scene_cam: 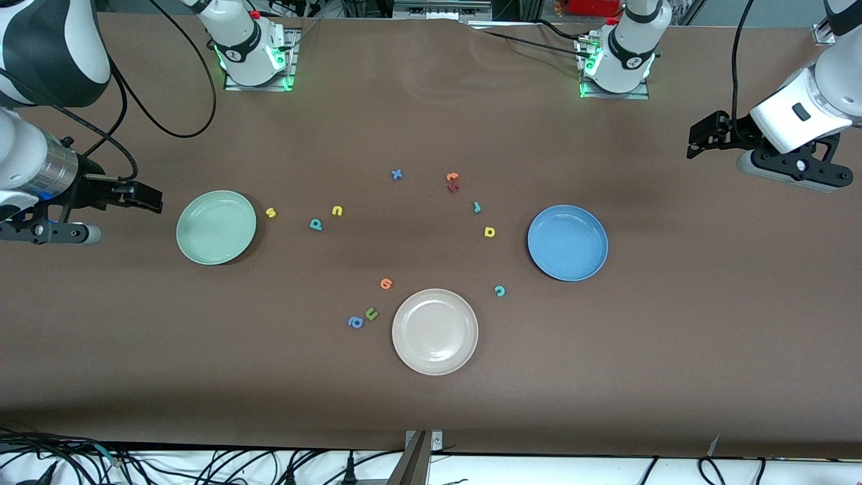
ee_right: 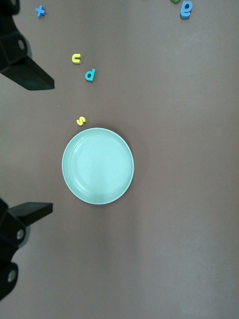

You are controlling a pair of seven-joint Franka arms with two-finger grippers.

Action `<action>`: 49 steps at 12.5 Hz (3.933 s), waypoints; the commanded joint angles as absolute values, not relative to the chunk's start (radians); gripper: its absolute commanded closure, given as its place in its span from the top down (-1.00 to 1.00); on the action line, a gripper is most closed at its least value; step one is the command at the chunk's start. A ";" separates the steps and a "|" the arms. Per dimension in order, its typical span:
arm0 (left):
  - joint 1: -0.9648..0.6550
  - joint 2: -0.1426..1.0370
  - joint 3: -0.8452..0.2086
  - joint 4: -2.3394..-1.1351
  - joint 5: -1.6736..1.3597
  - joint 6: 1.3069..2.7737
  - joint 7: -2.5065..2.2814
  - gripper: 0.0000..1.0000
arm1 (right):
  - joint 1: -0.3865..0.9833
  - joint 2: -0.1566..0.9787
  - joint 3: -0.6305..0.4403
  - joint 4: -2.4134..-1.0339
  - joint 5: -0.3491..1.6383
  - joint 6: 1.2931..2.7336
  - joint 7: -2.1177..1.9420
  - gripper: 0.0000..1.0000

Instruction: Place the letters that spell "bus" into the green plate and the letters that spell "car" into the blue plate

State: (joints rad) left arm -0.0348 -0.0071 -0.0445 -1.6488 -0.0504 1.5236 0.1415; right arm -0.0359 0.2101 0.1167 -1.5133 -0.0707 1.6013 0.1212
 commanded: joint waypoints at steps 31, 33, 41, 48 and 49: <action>-0.037 0.003 -0.054 -1.624 -0.038 1.511 0.150 1.00 | -0.031 0.184 0.110 -1.531 -0.049 1.588 0.129 0.99; -0.037 0.003 -0.054 -1.624 -0.038 1.511 0.149 1.00 | -0.031 0.184 0.110 -1.532 -0.049 1.588 0.130 0.99; -0.037 0.003 -0.054 -1.624 -0.038 1.511 0.150 1.00 | -0.031 0.184 0.112 -1.532 -0.049 1.586 0.138 0.99; -0.038 0.003 -0.054 -1.624 -0.038 1.511 0.149 1.00 | -0.009 0.187 0.121 -1.532 -0.049 1.568 0.147 0.99; -0.038 0.003 -0.054 -1.624 -0.038 1.511 0.149 1.00 | 0.023 0.193 0.121 -1.532 -0.049 1.575 0.188 0.99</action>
